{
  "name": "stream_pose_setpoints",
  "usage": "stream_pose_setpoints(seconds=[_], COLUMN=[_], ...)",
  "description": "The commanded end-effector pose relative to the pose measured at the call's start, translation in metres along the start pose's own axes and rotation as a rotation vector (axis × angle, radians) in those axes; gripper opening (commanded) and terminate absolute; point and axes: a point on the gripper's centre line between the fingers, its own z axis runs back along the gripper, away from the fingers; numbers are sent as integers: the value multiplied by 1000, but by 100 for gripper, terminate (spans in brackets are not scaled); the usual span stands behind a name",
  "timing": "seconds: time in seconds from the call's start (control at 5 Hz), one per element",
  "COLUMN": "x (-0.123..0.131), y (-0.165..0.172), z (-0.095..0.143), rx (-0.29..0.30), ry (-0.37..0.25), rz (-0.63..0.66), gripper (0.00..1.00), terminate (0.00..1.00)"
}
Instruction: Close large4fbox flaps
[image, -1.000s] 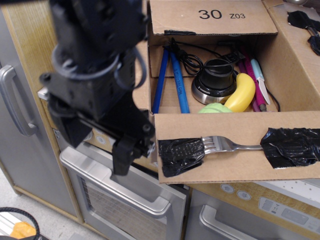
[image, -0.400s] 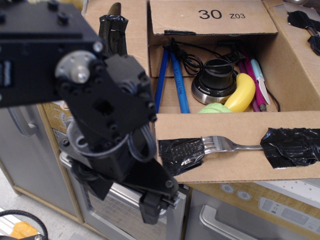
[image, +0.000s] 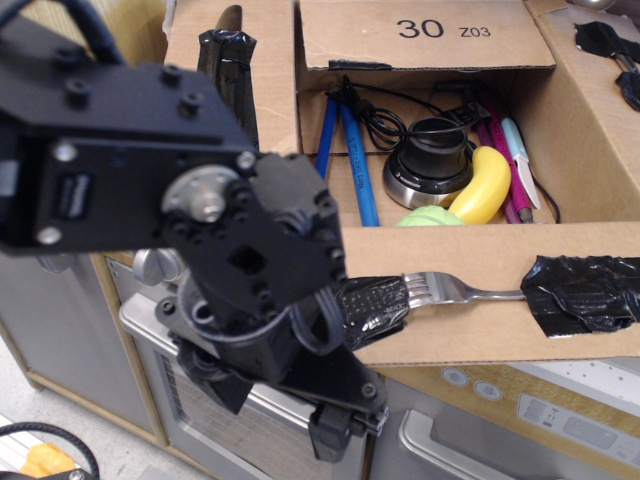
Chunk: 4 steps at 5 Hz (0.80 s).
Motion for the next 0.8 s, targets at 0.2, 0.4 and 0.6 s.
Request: stream_pose_setpoints(seconds=[0.2, 0.4, 0.6], x=[49, 59, 72], y=[-5, -2, 11], z=[36, 48, 56], rx=[94, 133, 159], ry=[-89, -114, -144], rz=[-122, -141, -171], gripper=[100, 100, 100], terminate=[0, 0, 0])
